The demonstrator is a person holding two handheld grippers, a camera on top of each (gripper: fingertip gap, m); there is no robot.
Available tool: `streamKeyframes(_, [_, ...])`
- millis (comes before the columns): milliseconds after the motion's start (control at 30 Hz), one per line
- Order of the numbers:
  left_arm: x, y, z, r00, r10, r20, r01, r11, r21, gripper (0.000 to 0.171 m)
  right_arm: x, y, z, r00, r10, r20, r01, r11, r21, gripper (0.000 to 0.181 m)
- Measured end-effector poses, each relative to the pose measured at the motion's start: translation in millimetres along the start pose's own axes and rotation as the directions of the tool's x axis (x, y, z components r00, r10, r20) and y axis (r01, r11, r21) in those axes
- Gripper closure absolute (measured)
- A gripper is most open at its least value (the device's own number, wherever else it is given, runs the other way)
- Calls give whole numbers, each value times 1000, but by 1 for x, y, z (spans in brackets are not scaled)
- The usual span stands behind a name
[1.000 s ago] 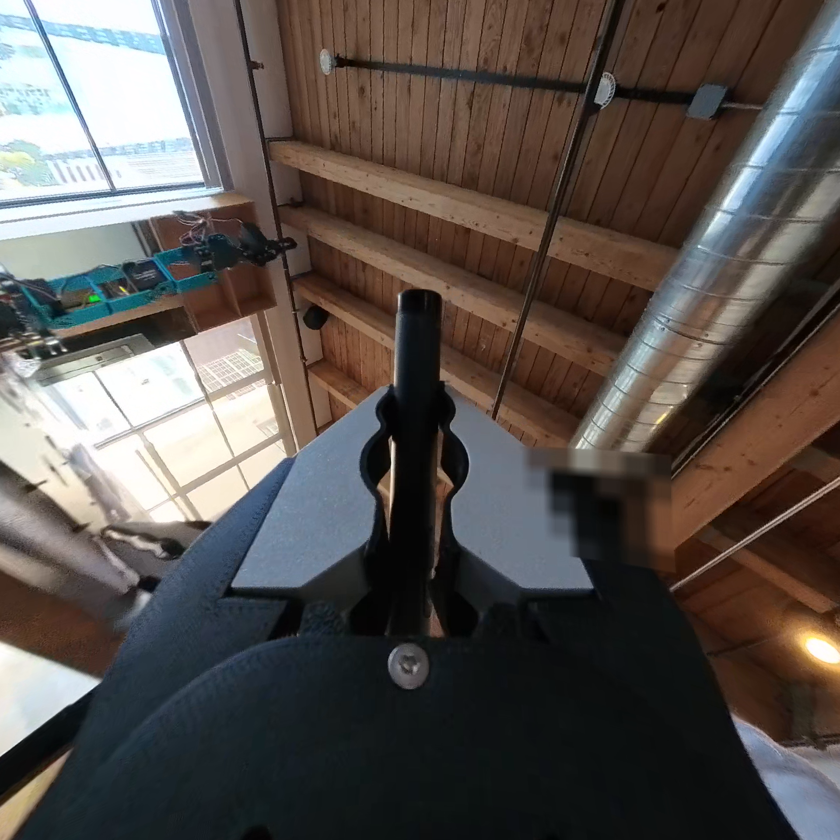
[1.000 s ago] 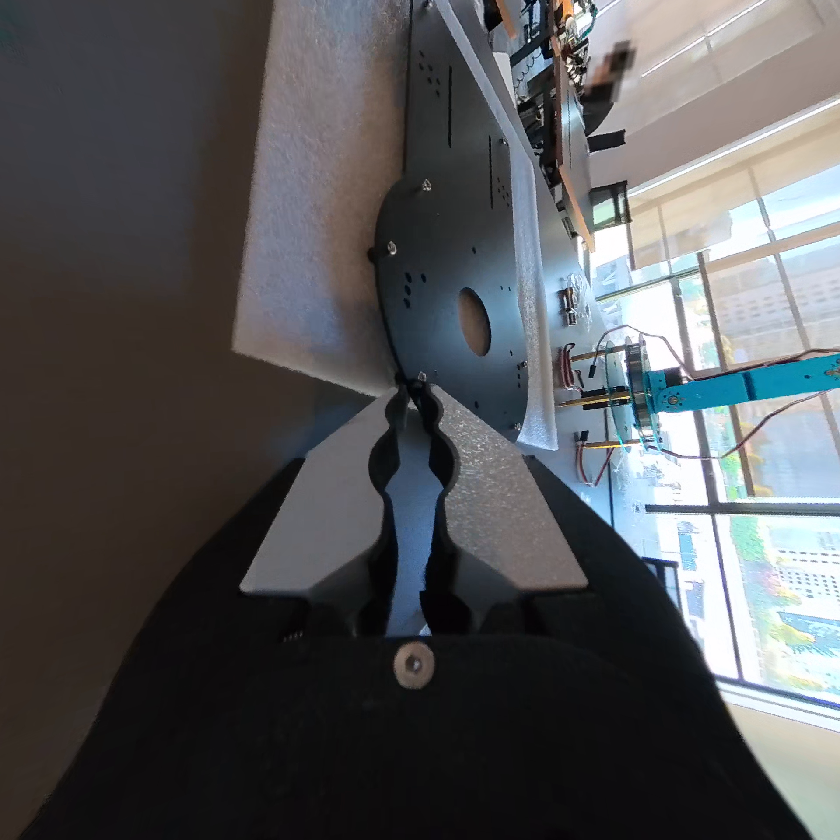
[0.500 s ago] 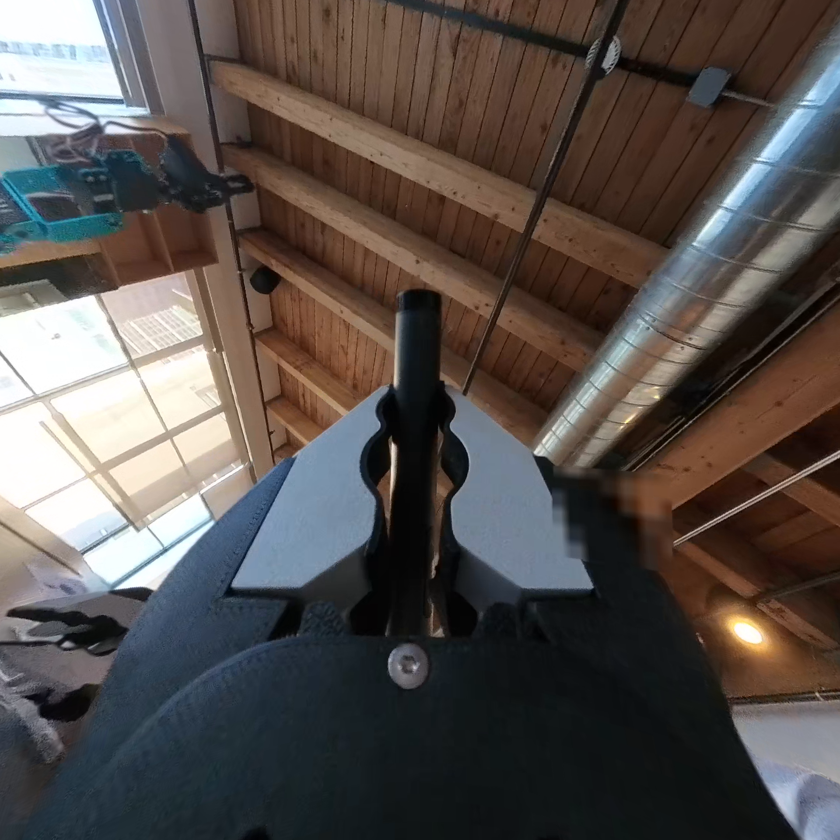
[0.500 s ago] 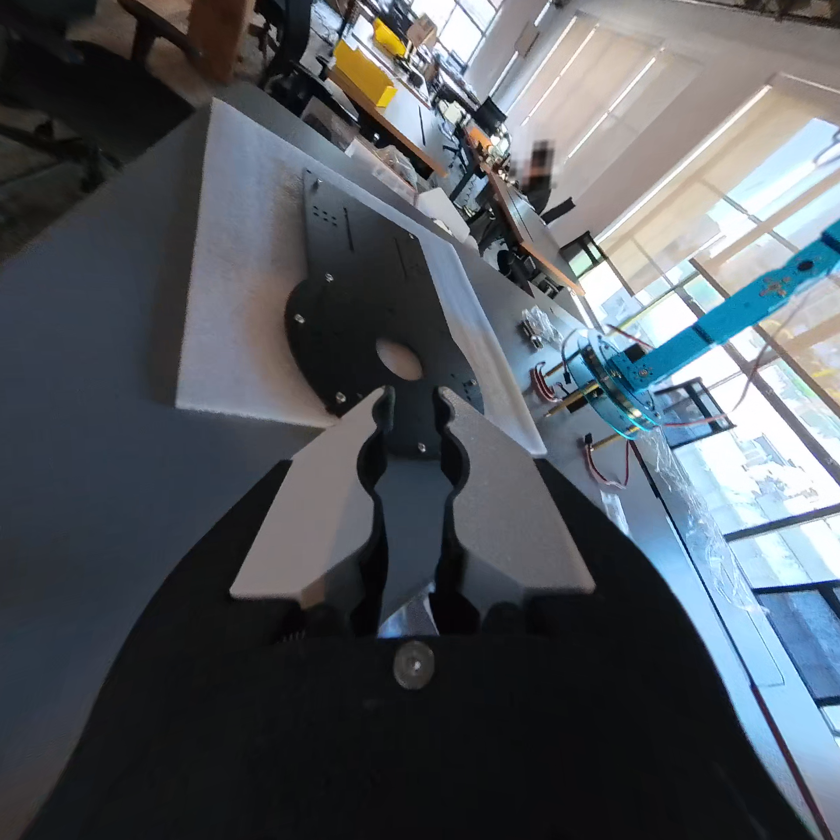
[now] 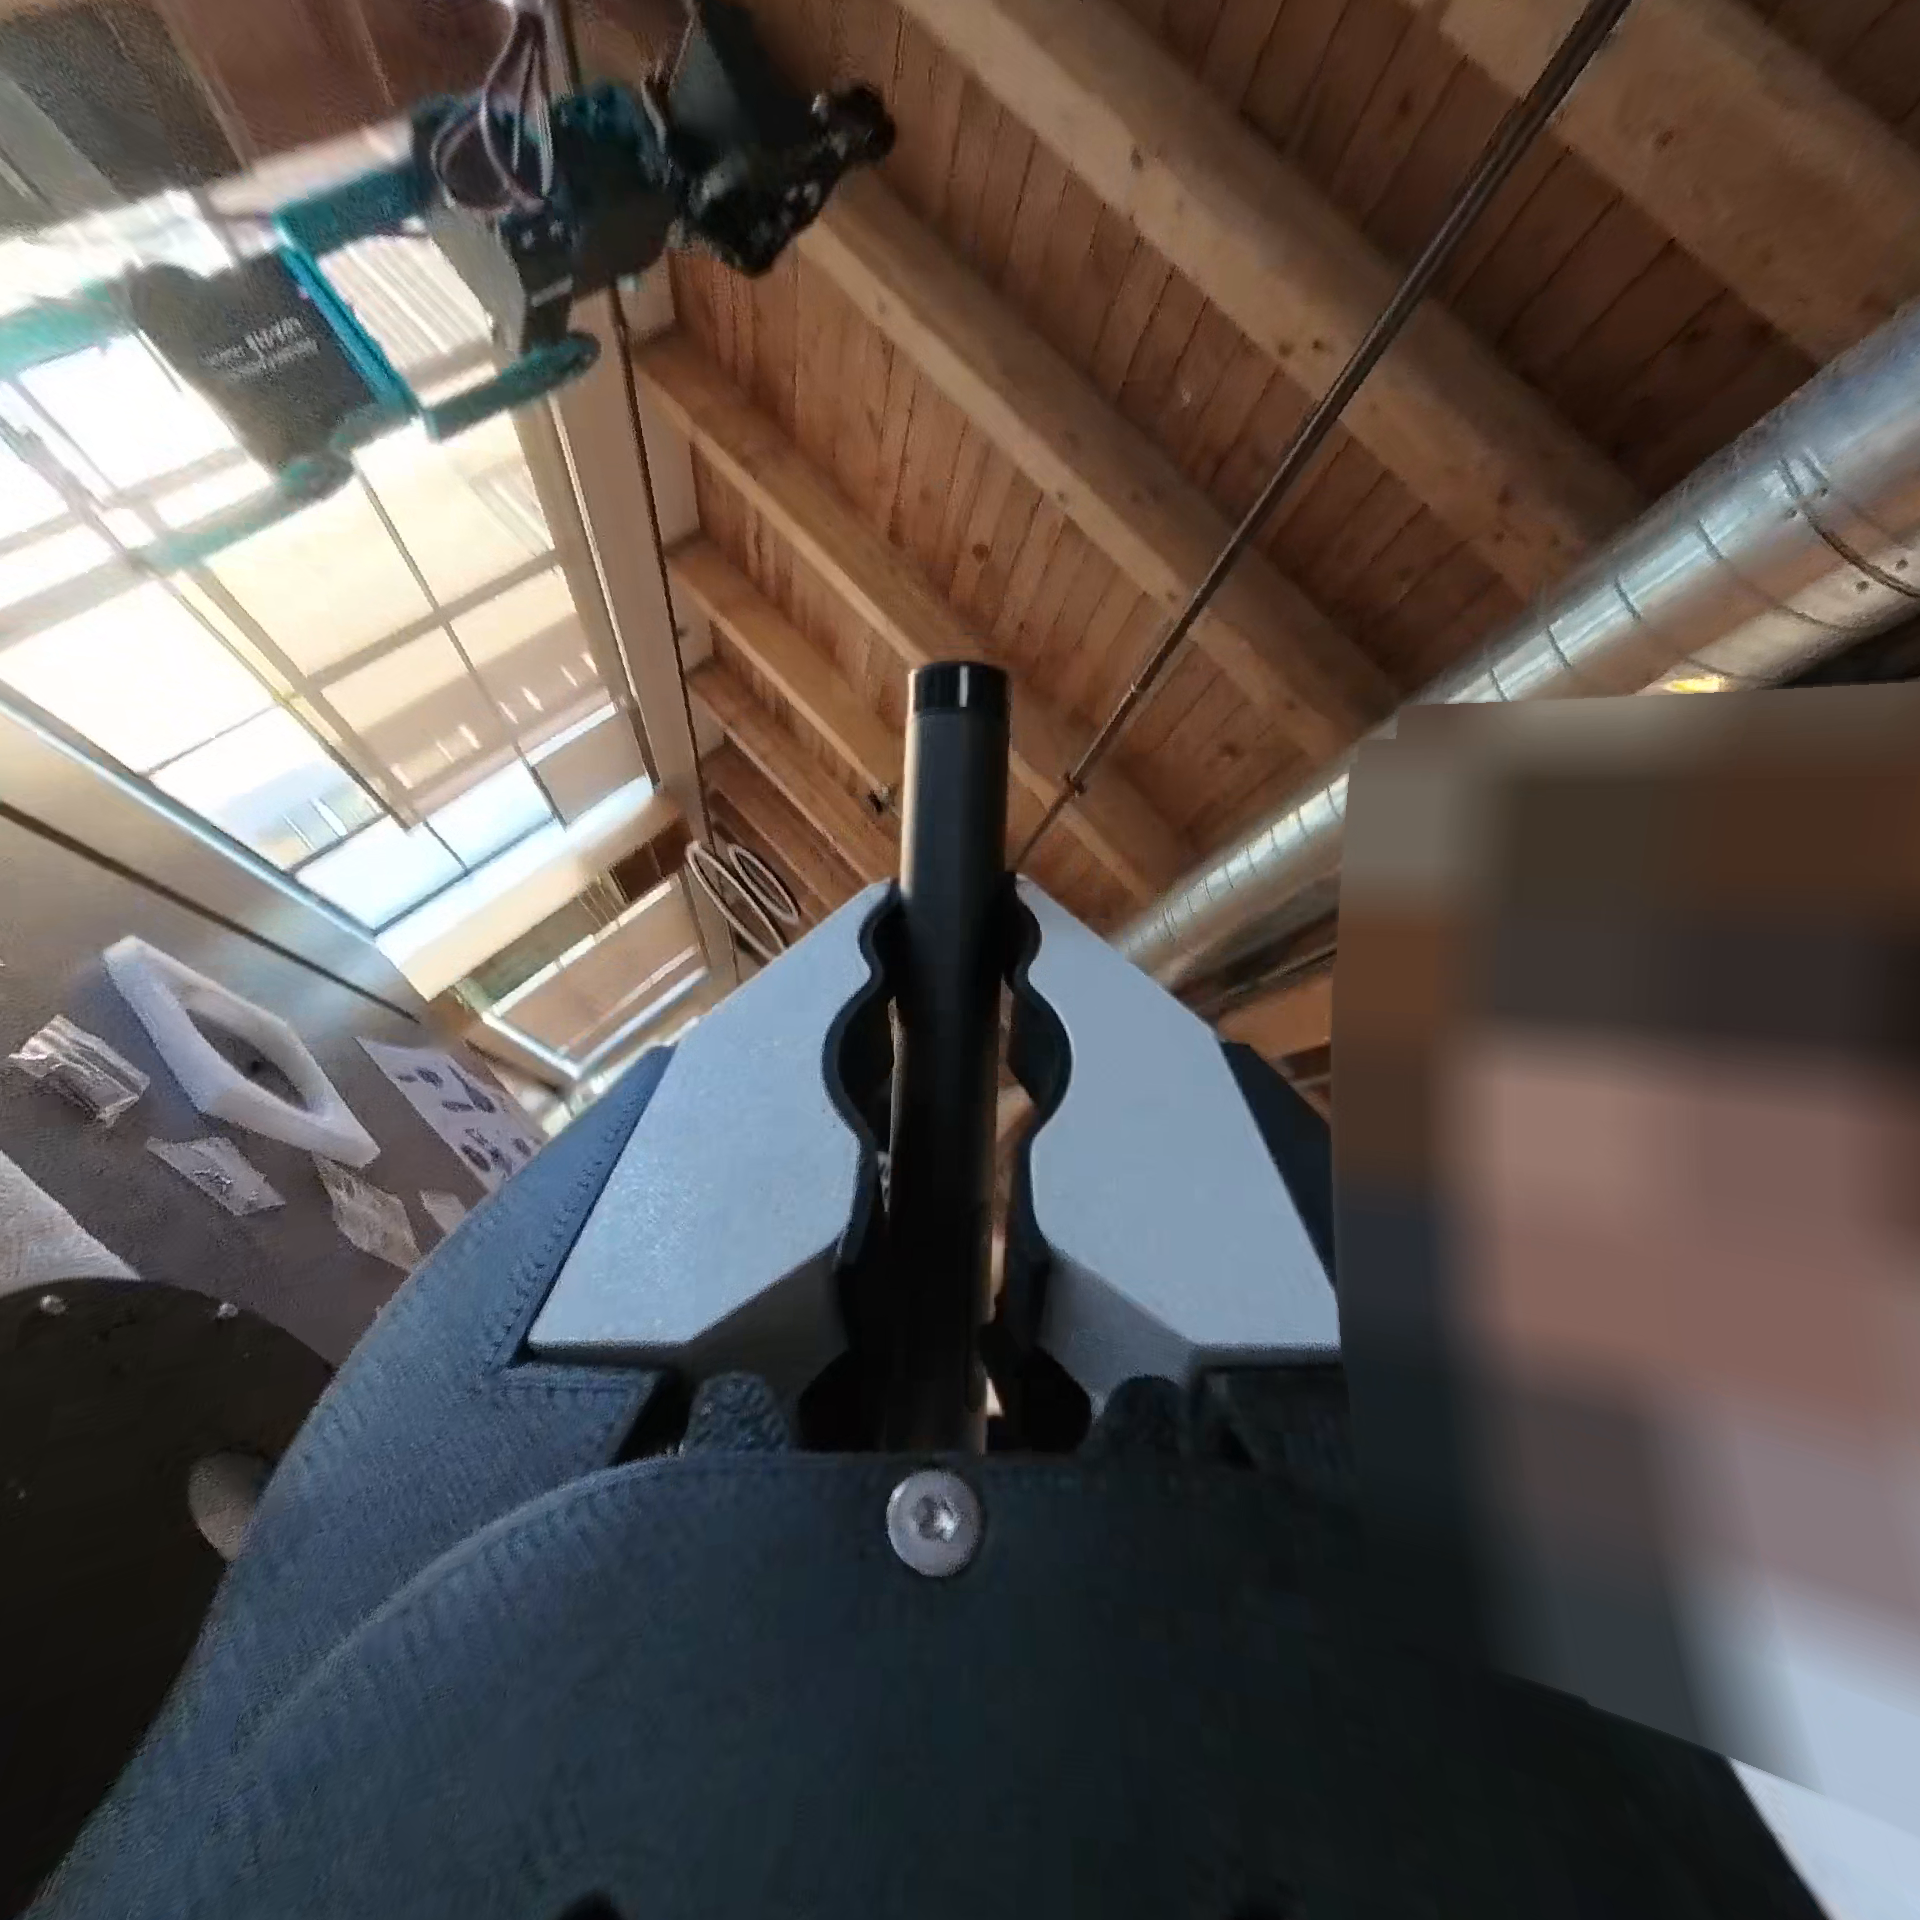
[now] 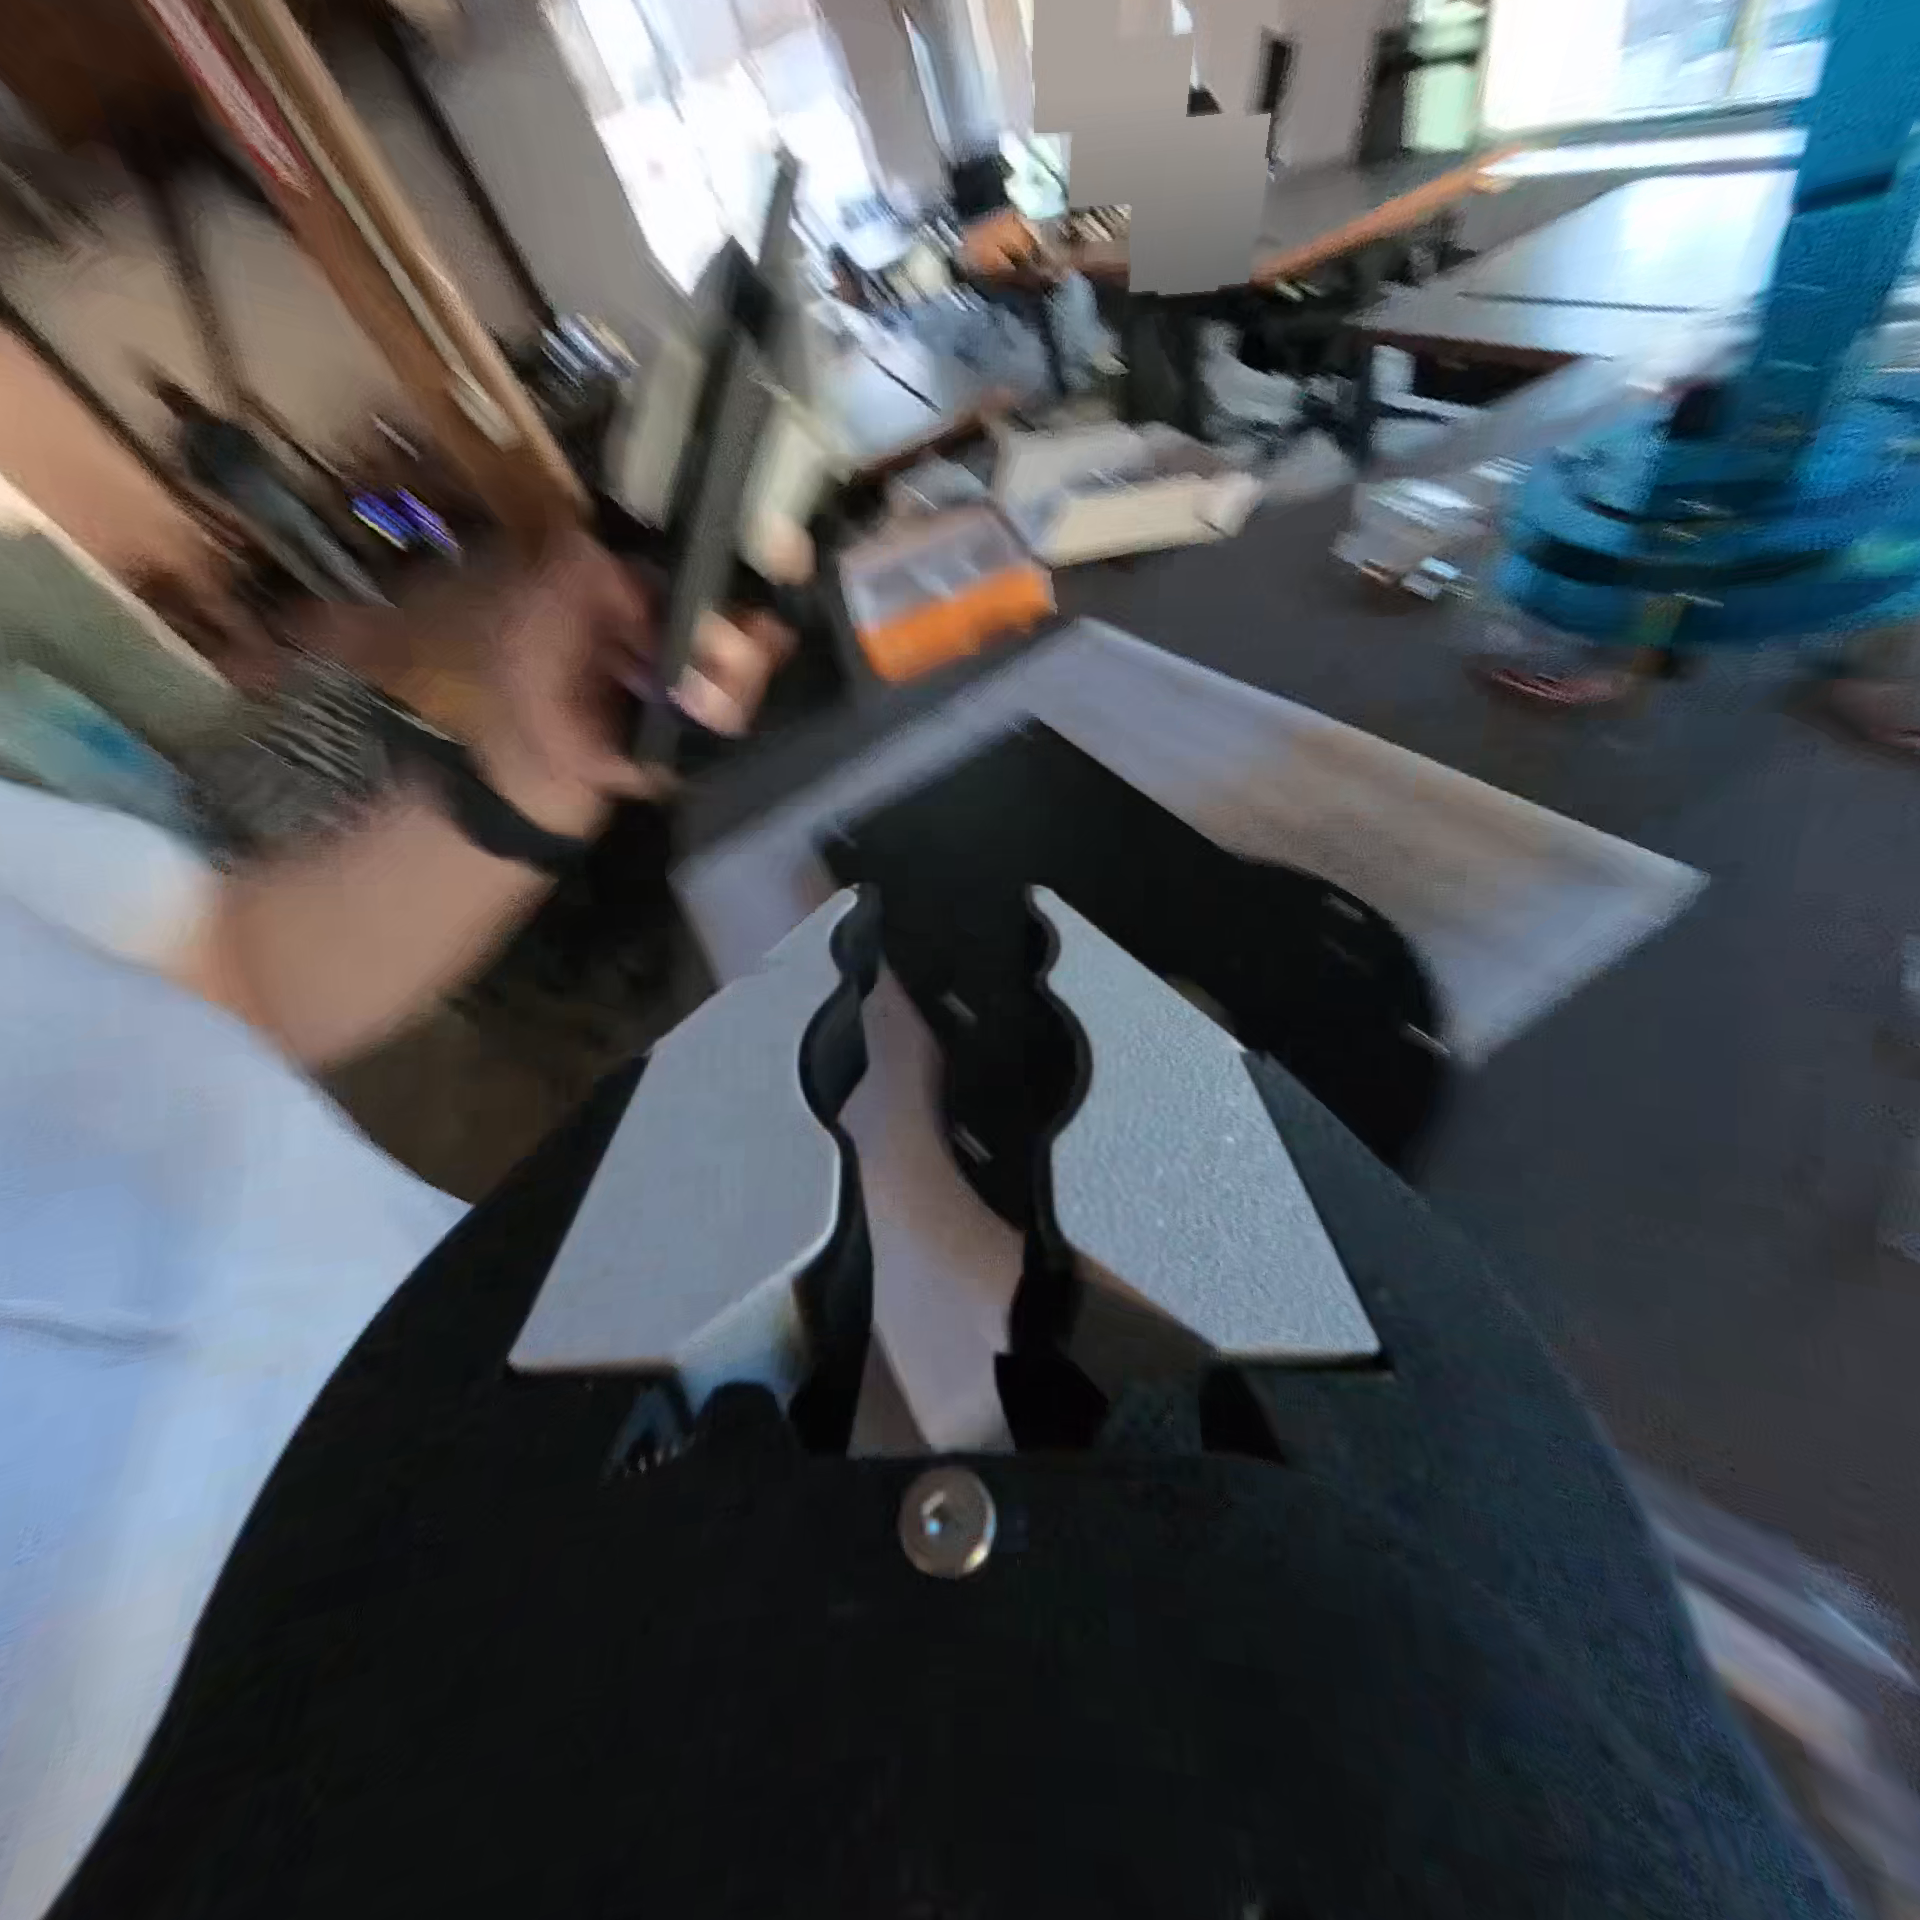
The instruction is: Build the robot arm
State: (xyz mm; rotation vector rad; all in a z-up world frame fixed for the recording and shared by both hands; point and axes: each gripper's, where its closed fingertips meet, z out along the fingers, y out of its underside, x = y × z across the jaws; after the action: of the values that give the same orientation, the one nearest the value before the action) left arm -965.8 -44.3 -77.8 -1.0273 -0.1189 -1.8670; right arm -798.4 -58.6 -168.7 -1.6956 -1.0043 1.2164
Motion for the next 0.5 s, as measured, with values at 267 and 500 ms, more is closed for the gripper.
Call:
streamKeyframes(267, [-38,4,51,999,-33,-31,27,985,-168,156,-19,-68,111,967,210,142,-216,976,27,139])
streamKeyframes(500, [-51,16,65,975,218,42,-189,916,-353,156,-9,-62,133,907,349,236,-365,931,25,141])
